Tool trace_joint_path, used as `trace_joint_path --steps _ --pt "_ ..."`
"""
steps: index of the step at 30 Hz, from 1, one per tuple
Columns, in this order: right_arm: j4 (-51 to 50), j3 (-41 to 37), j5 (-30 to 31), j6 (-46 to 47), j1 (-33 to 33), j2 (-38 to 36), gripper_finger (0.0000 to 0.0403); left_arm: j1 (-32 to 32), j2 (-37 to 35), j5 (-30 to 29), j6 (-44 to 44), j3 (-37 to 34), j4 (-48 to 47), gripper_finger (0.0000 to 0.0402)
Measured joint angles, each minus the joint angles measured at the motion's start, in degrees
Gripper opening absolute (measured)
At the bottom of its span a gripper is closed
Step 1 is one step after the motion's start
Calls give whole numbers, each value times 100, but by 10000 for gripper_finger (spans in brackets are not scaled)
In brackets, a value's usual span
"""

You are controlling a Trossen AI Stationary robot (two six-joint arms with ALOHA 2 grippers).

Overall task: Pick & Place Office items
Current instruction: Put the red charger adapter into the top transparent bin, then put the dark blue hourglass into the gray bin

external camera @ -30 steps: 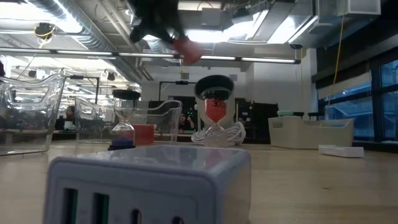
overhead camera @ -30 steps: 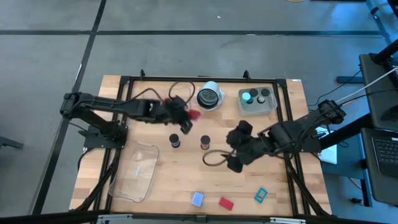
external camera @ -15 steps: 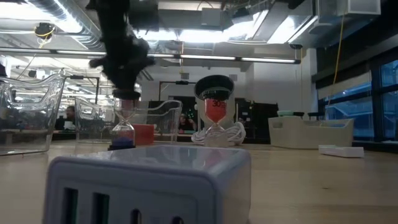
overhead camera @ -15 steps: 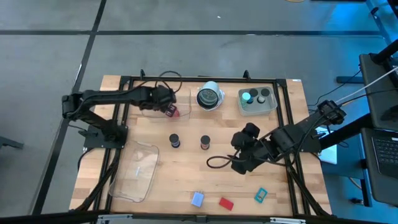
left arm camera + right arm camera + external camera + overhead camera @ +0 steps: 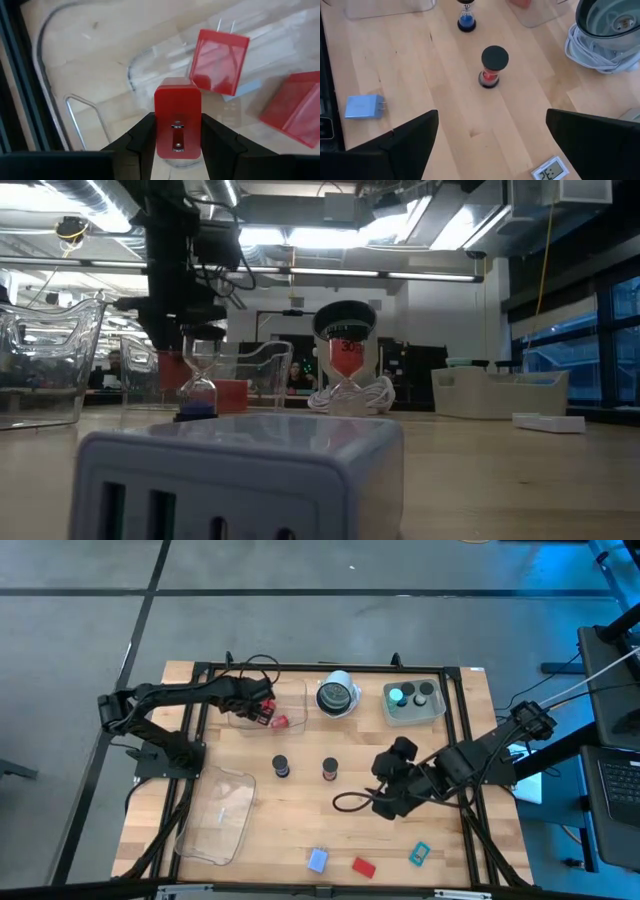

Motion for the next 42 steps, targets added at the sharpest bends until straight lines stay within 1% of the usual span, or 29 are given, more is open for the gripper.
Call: trace_joint_path --steps 2,5,16,20,26,32,36,40,42 --pt "1 0 0 -25 0 0 372 56 0 145 4 -92 69 125" --pt "-1 0 1 -25 0 0 372 89 -7 211 7 -184 176 125" --pt "0 1 -1 -25 0 0 372 87 -2 112 17 -223 379 126" --pt "-1 2 -1 -25 0 0 372 87 0 112 254 -223 422 126" --pt "-1 2 -1 -27 0 0 372 85 0 120 269 -223 419 127" --pt "-1 2 -1 -27 0 0 372 83 4 291 273 -223 417 156" --pt "-1 2 -1 -27 0 0 372 83 4 288 271 -223 415 173" --pt "-4 2 -42 -26 0 0 372 83 -21 261 494 -198 352 177" --pt "-7 2 -230 7 0 0 372 83 -88 259 570 -49 157 175"
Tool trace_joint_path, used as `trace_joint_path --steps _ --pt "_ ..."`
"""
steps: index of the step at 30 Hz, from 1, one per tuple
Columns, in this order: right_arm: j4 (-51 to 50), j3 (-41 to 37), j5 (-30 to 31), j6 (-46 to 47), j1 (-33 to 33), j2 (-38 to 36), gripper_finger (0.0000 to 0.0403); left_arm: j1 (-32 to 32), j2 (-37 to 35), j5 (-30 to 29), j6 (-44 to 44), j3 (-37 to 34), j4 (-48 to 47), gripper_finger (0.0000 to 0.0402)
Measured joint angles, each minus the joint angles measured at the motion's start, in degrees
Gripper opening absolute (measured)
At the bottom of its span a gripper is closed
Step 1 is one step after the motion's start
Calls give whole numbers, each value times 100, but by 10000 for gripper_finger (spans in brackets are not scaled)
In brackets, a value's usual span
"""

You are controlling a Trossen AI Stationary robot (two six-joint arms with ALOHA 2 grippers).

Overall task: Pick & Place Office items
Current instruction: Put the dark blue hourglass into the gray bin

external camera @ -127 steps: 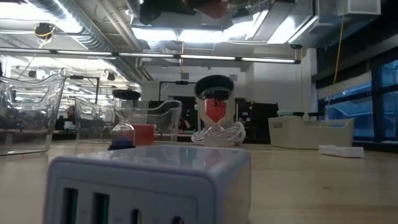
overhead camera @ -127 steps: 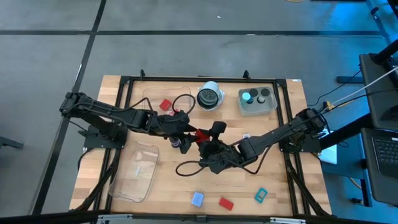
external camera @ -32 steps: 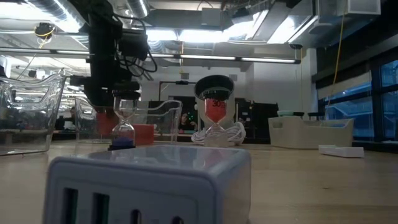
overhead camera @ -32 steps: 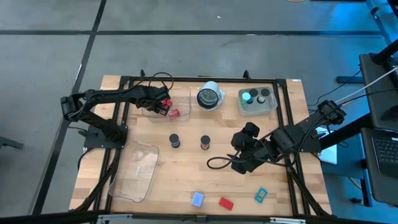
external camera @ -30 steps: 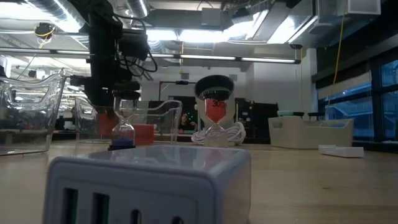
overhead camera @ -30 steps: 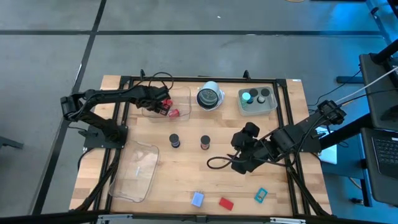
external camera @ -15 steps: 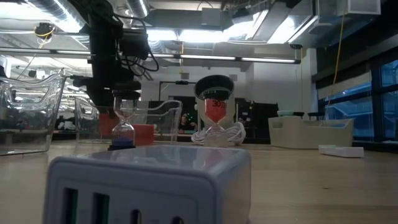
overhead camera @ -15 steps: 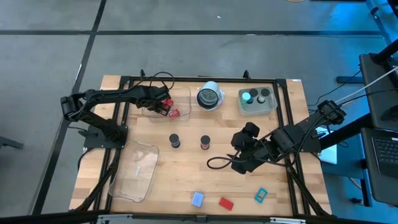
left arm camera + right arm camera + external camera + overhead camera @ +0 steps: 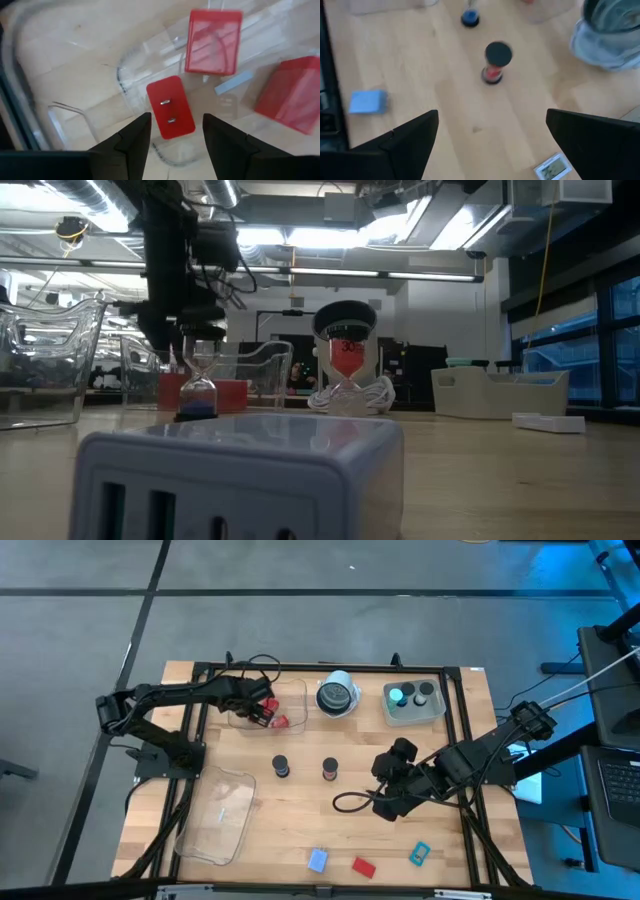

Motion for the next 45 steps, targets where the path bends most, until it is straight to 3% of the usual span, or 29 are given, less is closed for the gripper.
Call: trace_joint_path --steps 5,9,17,30,36,45 --pt "-10 0 -661 466 58 0 372 -41 -260 -8 144 546 -363 170" --pt "-10 0 -739 822 277 28 372 -313 -552 -44 144 866 -359 168" --pt "77 2 -655 1471 830 413 372 -1675 -1040 -71 43 958 23 168" --pt "180 0 -657 1072 992 1206 373 -4039 -1088 -127 -515 958 1252 169" --pt "593 0 -813 289 990 1432 373 -4755 -1072 -288 -1082 958 1431 169" --pt "618 0 -995 99 1189 1475 373 -5503 -458 -674 -1370 958 2016 169"
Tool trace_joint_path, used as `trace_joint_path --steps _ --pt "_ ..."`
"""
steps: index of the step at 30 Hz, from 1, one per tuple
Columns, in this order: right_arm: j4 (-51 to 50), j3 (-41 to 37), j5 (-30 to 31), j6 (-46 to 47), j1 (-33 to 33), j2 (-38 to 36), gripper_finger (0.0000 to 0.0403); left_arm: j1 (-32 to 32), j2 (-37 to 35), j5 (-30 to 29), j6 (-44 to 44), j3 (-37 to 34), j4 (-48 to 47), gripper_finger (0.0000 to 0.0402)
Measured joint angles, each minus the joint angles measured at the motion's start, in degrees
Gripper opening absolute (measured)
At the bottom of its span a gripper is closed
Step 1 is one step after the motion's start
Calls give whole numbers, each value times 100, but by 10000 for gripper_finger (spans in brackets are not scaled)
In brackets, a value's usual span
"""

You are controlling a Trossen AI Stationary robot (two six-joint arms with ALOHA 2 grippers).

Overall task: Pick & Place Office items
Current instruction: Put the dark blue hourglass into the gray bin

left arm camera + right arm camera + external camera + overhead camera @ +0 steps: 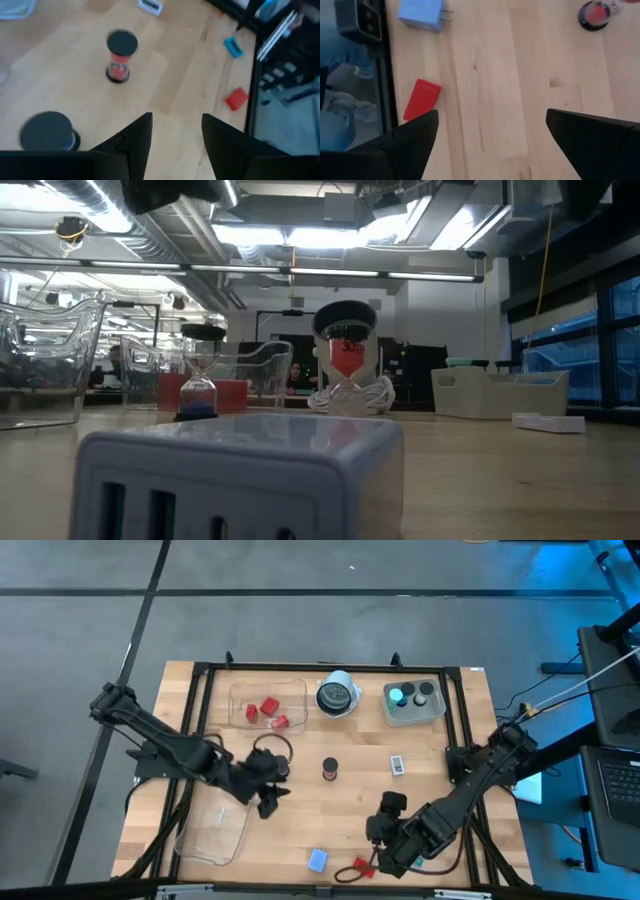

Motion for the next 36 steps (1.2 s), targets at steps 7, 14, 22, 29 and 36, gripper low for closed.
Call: trace_joint_path --steps 7,14,22,29,36 --pt "59 0 267 507 37 0 373 81 452 -496 400 0 113 169" --pt "33 0 364 967 47 0 372 344 507 -635 944 0 128 169" --pt "24 0 318 808 64 0 372 522 507 291 1513 0 115 217" --pt "11 0 316 620 -113 0 372 555 507 372 2246 0 85 268" --pt "-143 0 292 314 -314 0 372 454 507 -32 3862 0 -814 278"
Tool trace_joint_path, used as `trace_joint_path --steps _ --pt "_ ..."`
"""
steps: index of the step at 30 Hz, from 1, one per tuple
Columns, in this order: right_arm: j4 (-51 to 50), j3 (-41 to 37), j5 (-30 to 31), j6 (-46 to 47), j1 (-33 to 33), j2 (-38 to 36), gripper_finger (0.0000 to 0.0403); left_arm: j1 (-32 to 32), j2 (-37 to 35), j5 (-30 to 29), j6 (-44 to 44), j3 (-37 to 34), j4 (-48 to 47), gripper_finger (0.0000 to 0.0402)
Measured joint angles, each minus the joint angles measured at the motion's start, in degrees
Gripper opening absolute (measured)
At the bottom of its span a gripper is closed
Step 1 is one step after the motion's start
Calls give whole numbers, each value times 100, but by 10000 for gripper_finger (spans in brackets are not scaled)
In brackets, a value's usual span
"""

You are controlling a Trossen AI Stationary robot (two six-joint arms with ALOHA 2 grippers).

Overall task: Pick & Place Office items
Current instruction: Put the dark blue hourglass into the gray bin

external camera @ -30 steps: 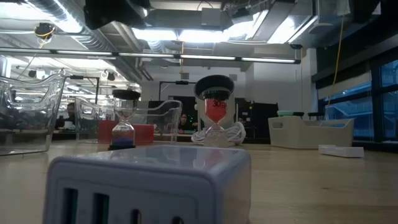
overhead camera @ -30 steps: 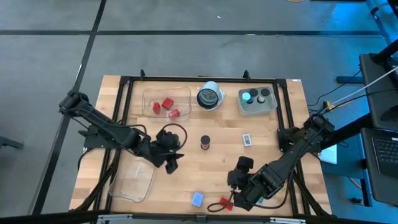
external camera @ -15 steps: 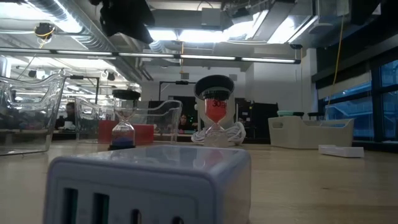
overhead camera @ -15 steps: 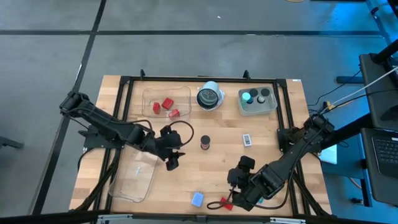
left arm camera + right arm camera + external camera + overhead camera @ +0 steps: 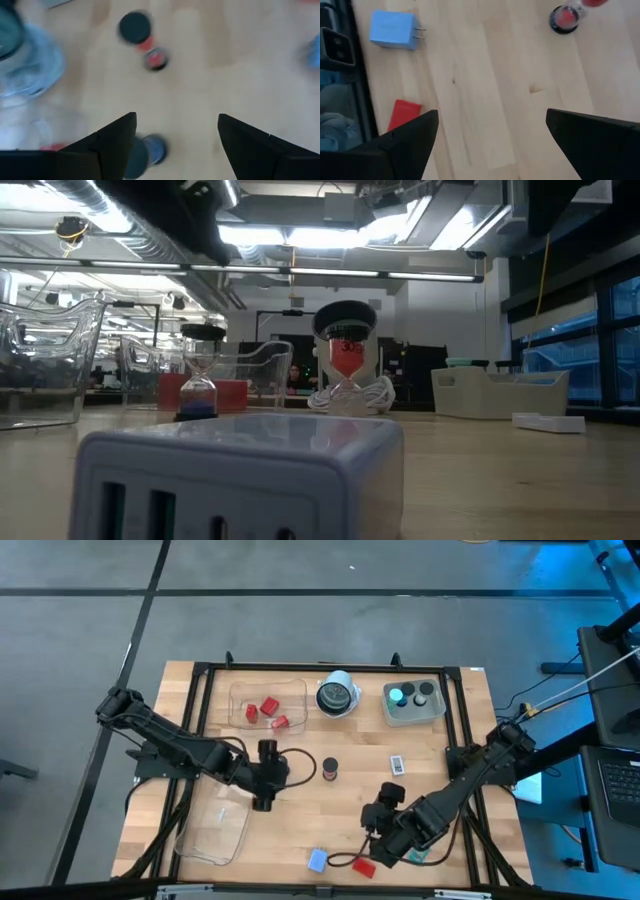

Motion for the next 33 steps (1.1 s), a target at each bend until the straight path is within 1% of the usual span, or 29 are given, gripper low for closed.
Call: trace_joint_path --steps 2,5,12,18,26,31,33 --pt "-38 0 4 -15 -65 0 372 27 0 -238 -25 0 -252 279" --pt "-120 0 5 -33 -134 0 372 146 -2 -259 -273 0 -428 279" --pt "-163 0 4 -150 -207 0 372 529 -4 363 -403 -118 -408 279" --pt "-163 0 -112 -150 -204 0 372 771 -4 464 -258 -438 -357 279" --pt "-163 -1 -188 -146 -204 0 372 1007 -3 585 -202 -647 -195 279" --pt "-161 -2 -188 -144 -204 0 372 1179 -2 1079 -99 -910 311 279" --pt "-161 -1 -188 -144 -204 0 372 1235 0 1130 -51 -949 362 279"
